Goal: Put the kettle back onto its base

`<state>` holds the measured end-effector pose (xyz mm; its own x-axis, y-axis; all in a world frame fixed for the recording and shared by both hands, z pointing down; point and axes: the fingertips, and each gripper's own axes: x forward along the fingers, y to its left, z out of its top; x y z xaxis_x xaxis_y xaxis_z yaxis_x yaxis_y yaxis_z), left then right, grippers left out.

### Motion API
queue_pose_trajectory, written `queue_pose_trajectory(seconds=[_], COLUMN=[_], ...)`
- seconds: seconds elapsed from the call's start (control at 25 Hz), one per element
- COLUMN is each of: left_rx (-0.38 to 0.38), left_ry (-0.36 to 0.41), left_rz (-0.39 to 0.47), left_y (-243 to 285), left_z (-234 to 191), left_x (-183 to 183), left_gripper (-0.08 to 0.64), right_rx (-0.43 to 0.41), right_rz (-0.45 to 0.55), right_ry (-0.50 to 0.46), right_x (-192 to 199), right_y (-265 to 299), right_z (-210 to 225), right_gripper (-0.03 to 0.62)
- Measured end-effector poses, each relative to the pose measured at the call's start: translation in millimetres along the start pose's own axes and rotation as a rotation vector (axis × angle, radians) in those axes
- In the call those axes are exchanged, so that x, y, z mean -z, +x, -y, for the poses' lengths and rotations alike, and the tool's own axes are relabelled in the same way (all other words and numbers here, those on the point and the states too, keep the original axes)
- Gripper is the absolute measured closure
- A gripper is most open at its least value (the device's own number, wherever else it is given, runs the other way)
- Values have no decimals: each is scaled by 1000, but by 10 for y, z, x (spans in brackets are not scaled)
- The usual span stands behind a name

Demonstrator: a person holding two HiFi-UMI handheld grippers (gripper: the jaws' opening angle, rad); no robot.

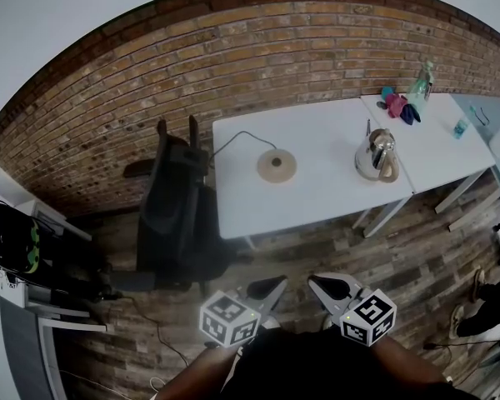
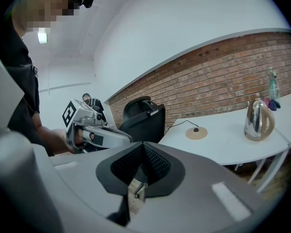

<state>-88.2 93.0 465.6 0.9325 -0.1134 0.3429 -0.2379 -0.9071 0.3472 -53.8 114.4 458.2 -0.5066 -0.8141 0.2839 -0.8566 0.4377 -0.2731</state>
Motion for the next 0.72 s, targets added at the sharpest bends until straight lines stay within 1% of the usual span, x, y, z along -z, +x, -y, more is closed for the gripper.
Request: queue_pose_trajectory(seconds=[0.12, 0.36, 0.56, 0.72], left_rx=[12, 55, 81, 95], left_ry=[8, 13, 14, 35], left_rz=[-10, -70, -77, -73], left_y=[-88, -279, -408, -460], left_z=[-75, -243, -360, -425], left_x=[21, 210, 263, 220], left_gripper=[560, 560, 560, 560], right_rx=[9, 45, 81, 108], right_rz=[2, 7, -3, -4], right_ry=[-5, 12, 27, 29], right_x=[-18, 19, 53, 17], right_y=[122, 398, 518, 573], right_z=[-79, -249, -330, -347], right_gripper=[566, 566, 566, 566])
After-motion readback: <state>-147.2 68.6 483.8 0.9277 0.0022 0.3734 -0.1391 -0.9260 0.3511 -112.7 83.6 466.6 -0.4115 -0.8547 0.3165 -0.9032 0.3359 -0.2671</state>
